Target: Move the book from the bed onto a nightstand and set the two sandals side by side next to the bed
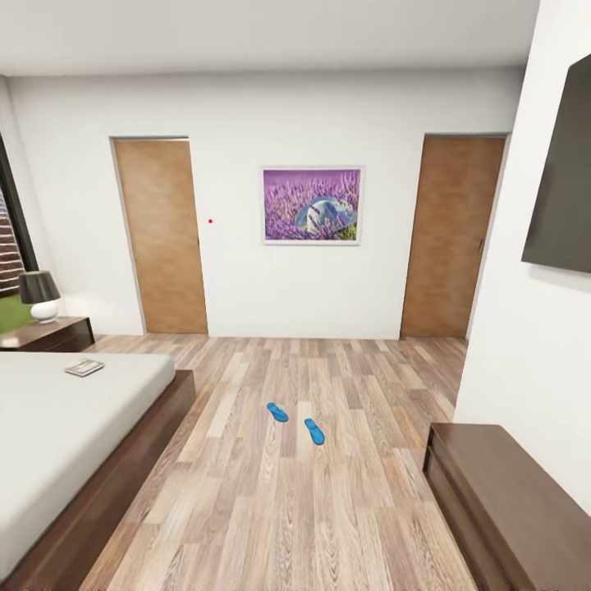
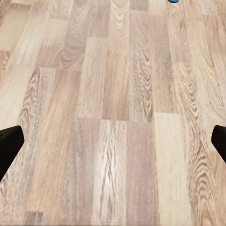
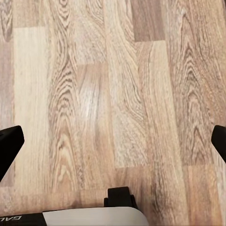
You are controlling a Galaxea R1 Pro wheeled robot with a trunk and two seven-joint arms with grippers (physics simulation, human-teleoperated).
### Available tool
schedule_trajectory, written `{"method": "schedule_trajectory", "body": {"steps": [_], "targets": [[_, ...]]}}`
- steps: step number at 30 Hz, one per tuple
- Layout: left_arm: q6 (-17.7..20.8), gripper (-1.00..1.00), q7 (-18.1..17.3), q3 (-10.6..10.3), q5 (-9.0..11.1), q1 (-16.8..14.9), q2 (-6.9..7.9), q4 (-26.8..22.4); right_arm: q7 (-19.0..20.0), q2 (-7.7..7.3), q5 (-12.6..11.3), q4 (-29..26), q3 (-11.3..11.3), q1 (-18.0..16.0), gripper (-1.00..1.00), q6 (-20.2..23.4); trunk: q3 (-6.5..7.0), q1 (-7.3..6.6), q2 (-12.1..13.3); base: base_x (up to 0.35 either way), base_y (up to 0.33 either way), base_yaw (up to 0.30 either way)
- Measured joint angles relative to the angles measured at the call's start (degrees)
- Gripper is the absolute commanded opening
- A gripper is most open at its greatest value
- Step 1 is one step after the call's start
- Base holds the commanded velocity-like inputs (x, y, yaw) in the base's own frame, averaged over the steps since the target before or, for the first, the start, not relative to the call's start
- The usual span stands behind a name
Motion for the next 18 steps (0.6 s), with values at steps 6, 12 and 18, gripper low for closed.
{"method": "schedule_trajectory", "body": {"steps": [6, 12, 18], "targets": [[0.0, 1.0, 0.0, 0.0, 0.0, -0.03, 0.0, 0.0, 0.0, 0.0, 0.0, 0.0, 0.04, 0.0, 1.0, 0.0, -0.55, 0.0, 0.0, 0.0, 0.0, 0.0], [0.0, 1.0, 0.0, 0.0, 0.0, 0.0, 0.0, 0.0, 0.0, 0.0, 0.0, 0.08, 0.05, 0.0, 1.0, 0.0, -1.09, 0.0, 0.0, 0.0, 0.0, 0.0], [0.0, 1.0, 0.0, 0.0, 0.0, -0.01, 0.0, 0.0, 0.0, 0.0, 0.0, 0.14, 0.06, 0.0, 1.0, 0.01, -1.64, 0.0, 0.0, 0.0, 0.0, 0.0]]}}
